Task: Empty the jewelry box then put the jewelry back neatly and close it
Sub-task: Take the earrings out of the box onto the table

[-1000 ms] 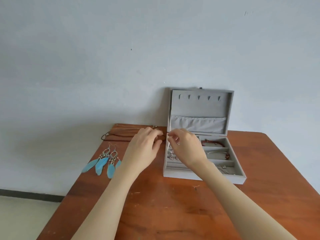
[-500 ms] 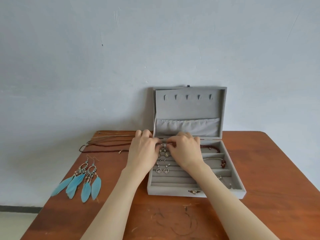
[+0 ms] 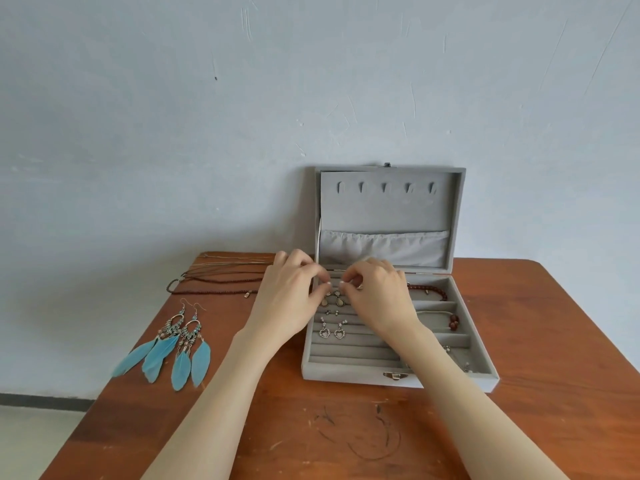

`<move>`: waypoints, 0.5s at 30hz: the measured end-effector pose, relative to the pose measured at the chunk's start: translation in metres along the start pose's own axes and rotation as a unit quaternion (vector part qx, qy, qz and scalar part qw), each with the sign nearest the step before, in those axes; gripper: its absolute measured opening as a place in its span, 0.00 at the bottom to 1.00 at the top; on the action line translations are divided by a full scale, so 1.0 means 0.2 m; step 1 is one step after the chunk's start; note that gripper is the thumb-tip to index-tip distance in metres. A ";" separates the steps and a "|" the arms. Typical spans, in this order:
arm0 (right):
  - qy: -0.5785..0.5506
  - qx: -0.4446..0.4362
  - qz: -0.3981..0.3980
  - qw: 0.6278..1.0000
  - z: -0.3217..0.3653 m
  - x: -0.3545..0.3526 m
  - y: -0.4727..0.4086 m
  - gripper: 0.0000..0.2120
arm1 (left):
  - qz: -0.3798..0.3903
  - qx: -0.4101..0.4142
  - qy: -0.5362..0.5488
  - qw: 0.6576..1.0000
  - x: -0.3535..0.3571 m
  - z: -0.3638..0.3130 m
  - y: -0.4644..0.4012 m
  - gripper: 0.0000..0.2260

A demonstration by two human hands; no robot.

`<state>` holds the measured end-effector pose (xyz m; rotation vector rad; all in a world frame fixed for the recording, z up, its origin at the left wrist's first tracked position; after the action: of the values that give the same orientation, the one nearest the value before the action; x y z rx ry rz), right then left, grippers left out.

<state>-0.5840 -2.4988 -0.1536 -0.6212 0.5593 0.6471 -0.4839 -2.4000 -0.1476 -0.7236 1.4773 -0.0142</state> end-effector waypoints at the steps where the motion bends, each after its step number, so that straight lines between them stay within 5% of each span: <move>1: -0.026 -0.003 -0.003 1.000 0.02 0.00 0.01 0.05 | -0.011 -0.003 0.013 1.000 -0.02 0.02 0.01 0.06; 7: -0.161 -0.033 0.044 0.985 0.22 0.07 0.10 0.04 | 0.001 -0.075 0.099 0.992 -0.14 0.25 0.16 0.03; 15: -0.123 -0.005 0.120 0.985 0.40 0.37 0.10 0.06 | 0.092 -0.155 0.057 0.982 -0.13 0.53 0.28 0.02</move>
<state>-0.5259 -2.4052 -0.1534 -0.4777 0.4016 0.9406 -0.4158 -2.2985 -0.1571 -0.8428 1.6727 0.3265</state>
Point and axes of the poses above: each hand's wrist, its own y-axis away from the middle knuckle, its own x-axis out of the palm, z = x × y, the point moved 2 cm from there along -y, towards the middle knuckle, and after that the axes turned 15 degrees about -y, right-handed, at the moved point
